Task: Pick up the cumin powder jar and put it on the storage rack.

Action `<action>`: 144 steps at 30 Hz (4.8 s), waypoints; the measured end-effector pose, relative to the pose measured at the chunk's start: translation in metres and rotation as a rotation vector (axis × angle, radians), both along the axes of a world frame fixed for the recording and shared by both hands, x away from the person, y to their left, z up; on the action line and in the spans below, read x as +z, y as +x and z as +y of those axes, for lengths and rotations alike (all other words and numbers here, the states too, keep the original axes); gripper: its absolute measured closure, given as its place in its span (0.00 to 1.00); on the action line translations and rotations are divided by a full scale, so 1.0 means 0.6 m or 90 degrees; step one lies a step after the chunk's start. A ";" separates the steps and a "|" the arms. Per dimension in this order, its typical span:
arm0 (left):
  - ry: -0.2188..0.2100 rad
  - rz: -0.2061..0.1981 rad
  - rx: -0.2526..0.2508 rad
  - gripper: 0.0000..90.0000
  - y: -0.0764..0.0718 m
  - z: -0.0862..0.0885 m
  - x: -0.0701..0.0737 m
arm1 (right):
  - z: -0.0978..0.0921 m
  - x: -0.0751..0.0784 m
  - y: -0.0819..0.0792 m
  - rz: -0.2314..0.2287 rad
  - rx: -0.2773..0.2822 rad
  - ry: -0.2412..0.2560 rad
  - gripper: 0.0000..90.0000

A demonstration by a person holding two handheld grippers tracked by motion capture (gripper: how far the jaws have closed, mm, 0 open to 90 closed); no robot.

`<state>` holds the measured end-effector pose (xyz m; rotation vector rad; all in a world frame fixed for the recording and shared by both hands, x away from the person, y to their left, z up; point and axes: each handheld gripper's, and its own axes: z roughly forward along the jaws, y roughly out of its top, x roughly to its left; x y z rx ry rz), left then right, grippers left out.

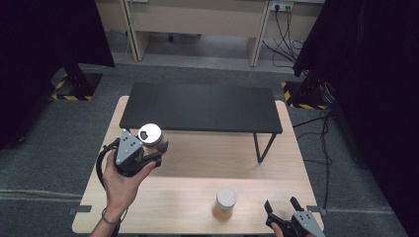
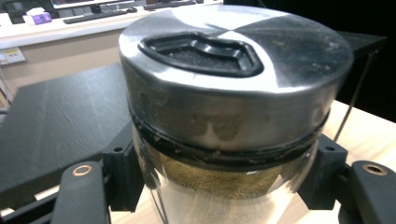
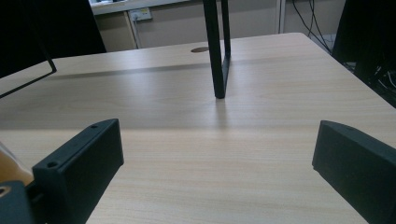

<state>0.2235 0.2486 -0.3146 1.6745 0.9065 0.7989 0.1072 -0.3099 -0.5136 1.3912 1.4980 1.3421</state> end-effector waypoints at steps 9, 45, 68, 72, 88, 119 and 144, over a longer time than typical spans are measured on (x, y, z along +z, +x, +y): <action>-0.003 0.002 0.006 0.34 0.014 0.005 0.019 | 0.000 -0.001 0.000 -0.001 0.000 0.001 0.02; -0.002 -0.003 0.042 0.34 0.100 0.004 0.090 | -0.002 -0.003 0.003 0.003 0.002 0.000 0.02; 0.014 0.017 0.086 0.34 0.160 -0.004 0.091 | 0.002 -0.002 0.005 0.005 0.012 -0.001 0.02; 0.020 0.021 0.089 0.34 0.167 -0.007 0.085 | 0.003 -0.002 0.005 0.005 0.014 -0.001 0.02; 0.021 0.042 0.103 0.34 0.189 -0.010 0.071 | 0.003 -0.002 0.006 0.009 0.016 -0.004 0.02; 0.007 0.047 0.113 0.33 0.202 -0.005 0.054 | 0.007 -0.002 0.007 0.010 0.022 -0.007 0.02; -0.016 0.023 0.112 0.21 0.196 -0.001 0.044 | 0.006 -0.001 0.006 0.008 0.022 -0.008 0.02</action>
